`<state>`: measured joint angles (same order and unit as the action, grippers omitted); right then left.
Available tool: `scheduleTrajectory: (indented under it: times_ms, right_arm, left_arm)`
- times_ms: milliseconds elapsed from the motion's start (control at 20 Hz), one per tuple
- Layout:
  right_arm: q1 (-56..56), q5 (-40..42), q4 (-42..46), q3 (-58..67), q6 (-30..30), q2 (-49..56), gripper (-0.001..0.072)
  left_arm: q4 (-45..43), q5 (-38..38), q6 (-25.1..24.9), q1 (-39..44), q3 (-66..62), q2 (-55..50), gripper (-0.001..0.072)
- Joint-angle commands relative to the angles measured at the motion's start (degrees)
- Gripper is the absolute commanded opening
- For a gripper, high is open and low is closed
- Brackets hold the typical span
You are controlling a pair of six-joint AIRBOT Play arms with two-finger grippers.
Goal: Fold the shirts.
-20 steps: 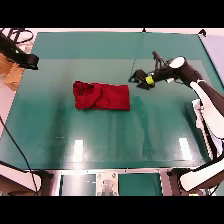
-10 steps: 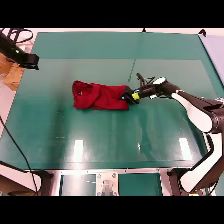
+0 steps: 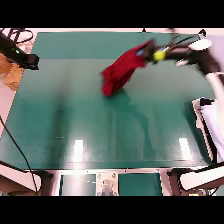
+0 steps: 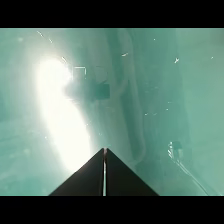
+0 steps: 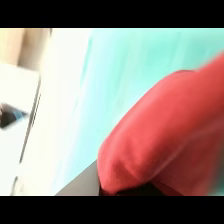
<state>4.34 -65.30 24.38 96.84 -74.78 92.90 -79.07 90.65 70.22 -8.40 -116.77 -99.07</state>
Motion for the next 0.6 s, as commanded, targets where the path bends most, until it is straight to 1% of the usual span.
scheduleTrajectory:
  times_ms: [0, 200, 350, 450, 550]
  right_arm:
    - [13.07, -2.05, 3.67, 4.09, -6.54, -6.64, 0.0015]
    - [31.71, -7.02, 6.56, 4.09, -8.61, -9.25, 0.0014]
    - [43.34, -11.87, 11.89, 4.09, -12.61, -9.42, 0.0014]
    - [48.39, -14.97, 18.58, 4.07, -15.72, -10.56, 0.0014]
    - [51.28, -15.91, 28.79, 4.07, -18.95, -13.51, 0.0013]
  left_arm:
    - [0.04, 0.09, 0.26, -0.04, 0.0, 0.04, 0.0025]
    - [0.15, 0.28, 0.31, -0.04, 0.0, 0.04, 0.0025]
    - [0.79, 0.24, 0.44, -0.04, 0.0, 0.04, 0.0025]
    - [1.7, 0.24, 0.42, -0.04, 0.0, 0.04, 0.0025]
    - [2.21, 0.26, 0.44, -0.04, 0.0, 0.04, 0.0025]
